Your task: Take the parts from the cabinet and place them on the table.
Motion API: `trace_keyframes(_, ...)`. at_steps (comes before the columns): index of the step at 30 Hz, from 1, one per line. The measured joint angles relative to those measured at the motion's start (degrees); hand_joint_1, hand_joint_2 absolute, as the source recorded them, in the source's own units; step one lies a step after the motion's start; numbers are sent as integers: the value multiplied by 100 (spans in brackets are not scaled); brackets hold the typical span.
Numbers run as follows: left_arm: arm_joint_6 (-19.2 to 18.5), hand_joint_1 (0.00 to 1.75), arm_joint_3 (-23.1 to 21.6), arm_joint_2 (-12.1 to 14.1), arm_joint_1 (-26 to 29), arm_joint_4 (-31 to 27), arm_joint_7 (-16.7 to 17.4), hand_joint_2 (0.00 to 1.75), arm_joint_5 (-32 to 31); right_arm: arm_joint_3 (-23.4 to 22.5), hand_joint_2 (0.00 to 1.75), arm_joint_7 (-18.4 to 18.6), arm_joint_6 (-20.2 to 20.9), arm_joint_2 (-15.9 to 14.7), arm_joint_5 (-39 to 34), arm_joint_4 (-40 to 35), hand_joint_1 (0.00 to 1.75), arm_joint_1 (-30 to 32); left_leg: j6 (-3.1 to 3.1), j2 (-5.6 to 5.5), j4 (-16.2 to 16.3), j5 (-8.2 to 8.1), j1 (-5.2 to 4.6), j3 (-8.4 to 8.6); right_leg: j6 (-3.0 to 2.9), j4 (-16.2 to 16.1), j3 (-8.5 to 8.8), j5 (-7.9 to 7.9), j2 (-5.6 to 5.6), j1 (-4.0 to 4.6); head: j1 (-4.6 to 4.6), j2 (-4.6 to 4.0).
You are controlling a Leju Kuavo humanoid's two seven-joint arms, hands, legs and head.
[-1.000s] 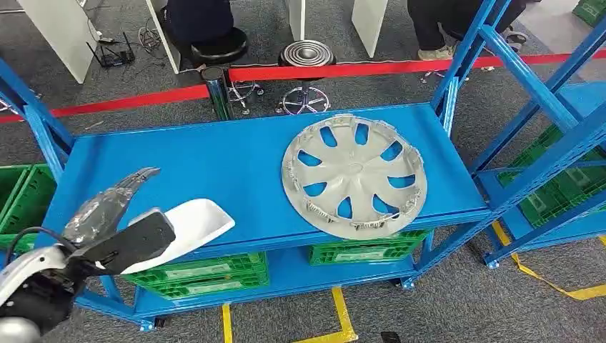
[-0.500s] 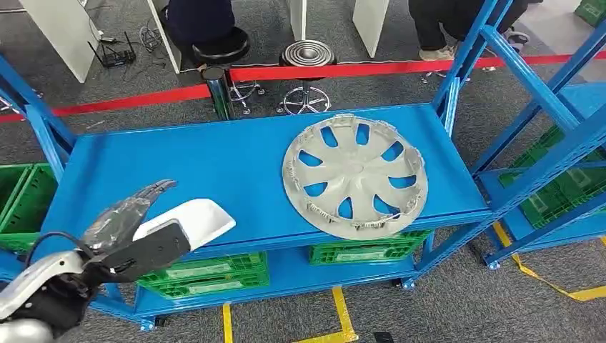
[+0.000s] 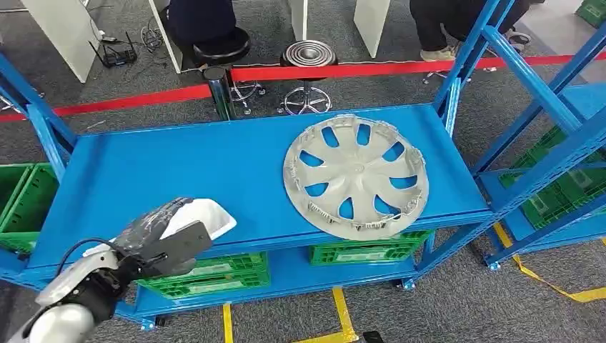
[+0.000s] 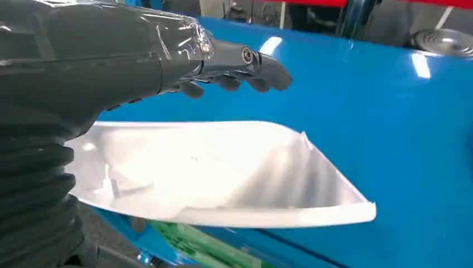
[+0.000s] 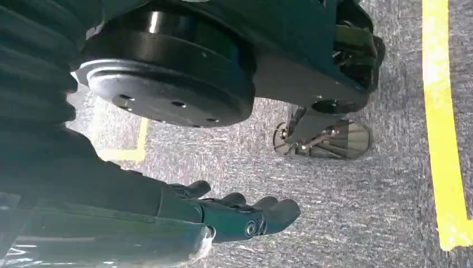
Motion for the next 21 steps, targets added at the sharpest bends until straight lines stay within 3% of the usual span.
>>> trace_keyframes(21, 590, 0, -715, -199, -734, 1521, 0, 175, 9, 291, 175, 127, 15, 61, 37, 0, 0, -28, -1, -12, -1, 1, 0, -1, 0, -1, 15, -1, -15, 0, -4, 0)
